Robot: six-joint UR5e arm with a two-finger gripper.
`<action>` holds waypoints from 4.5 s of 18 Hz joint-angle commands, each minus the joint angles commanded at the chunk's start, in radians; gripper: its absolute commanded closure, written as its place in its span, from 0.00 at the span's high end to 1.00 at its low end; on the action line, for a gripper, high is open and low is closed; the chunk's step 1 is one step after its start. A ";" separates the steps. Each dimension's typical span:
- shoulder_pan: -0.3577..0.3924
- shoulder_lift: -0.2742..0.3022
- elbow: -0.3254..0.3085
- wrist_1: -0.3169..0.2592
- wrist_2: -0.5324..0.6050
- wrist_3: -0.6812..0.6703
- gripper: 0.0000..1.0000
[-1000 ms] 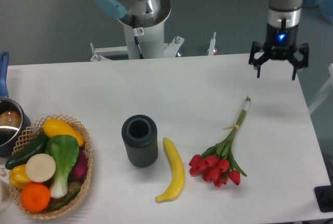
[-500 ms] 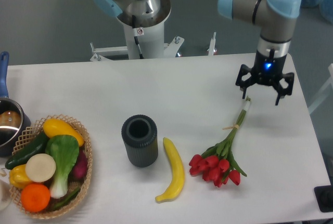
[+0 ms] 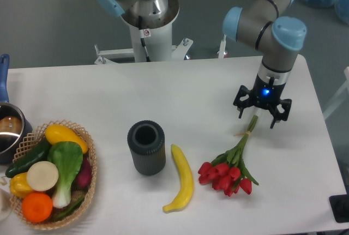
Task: Pick up the flowers from the table
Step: 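Move the open gripper down toward the red tulips' stem ends, then lower the gripper onto the tulip stems and close it, then lift the grasped tulips up and away from the table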
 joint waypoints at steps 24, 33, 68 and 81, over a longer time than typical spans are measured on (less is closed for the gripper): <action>-0.041 -0.100 0.035 0.003 0.000 0.014 0.94; -0.043 -0.103 0.035 0.002 0.000 0.009 0.51; 0.182 0.066 0.155 0.002 -0.546 -0.091 0.12; 0.222 0.081 0.154 0.002 -0.604 -0.094 0.12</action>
